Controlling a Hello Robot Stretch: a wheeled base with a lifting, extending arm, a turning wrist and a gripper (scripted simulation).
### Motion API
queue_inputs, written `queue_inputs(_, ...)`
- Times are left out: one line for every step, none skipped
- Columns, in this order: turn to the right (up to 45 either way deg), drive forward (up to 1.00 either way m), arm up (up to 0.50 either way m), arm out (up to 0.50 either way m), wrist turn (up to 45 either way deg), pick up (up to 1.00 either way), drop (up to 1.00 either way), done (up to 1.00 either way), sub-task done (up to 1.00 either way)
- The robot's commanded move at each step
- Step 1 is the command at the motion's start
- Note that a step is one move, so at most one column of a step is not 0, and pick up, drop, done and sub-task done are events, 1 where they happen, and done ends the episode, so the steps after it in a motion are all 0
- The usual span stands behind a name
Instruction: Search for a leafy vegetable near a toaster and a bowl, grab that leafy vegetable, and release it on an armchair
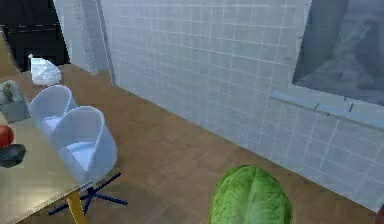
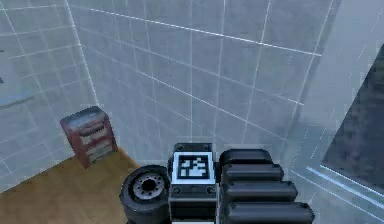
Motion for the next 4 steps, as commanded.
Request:
queue_inputs(0.0,1.00,0.00,0.00,0.0,0.00,0.00,0.00,0.00)
queue_inputs(-6.0,0.00,0.00,0.00,0.0,0.00,0.00,0.00,0.00)
queue_inputs(0.0,0.50,0.00,0.00,0.0,0.00,0.00,0.00,0.00)
queue_inputs(-36.0,0.00,0.00,0.00,0.0,0.00,0.00,0.00,0.00)
